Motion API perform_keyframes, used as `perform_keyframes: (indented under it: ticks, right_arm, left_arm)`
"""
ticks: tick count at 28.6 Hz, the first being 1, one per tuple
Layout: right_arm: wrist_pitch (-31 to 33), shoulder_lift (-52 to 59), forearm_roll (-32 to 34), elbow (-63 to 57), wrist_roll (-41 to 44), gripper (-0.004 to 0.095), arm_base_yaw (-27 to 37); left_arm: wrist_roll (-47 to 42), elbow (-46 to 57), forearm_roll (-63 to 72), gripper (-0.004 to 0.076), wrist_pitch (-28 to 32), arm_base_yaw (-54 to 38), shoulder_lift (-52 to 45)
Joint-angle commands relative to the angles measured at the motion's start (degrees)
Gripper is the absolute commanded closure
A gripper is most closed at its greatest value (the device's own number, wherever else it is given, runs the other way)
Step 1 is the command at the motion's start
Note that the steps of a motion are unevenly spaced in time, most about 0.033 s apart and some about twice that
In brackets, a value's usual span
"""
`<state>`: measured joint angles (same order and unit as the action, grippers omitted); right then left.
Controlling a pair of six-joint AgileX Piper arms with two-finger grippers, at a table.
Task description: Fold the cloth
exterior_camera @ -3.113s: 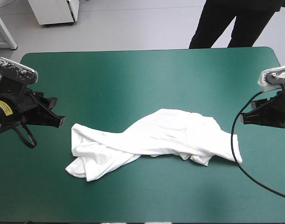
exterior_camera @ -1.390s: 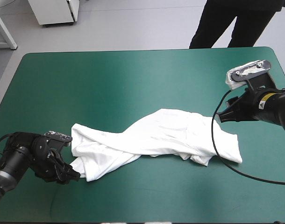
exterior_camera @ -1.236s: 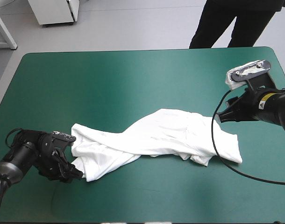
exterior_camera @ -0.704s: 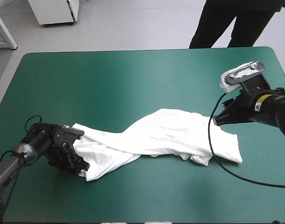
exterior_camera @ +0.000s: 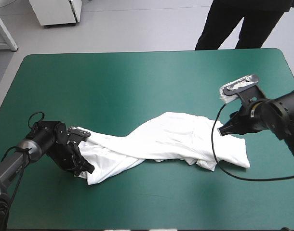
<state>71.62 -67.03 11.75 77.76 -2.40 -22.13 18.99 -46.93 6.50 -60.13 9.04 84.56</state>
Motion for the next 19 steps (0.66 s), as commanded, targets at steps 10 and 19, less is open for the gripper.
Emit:
perform_keyframes:
  ticks: [10,19]
  right_arm:
    - [-0.1,-10.6,-1.0,2.1,1.9,0.0351,6.0]
    - [-1.8,-15.3,-6.0,-5.7,1.6,0.0324,16.7]
  left_arm:
    - [7.1,0.7,17.9,0.0746,0.0,0.5,-1.5]
    - [8.9,0.7,20.6,0.0746,0.0,0.9,-3.5]
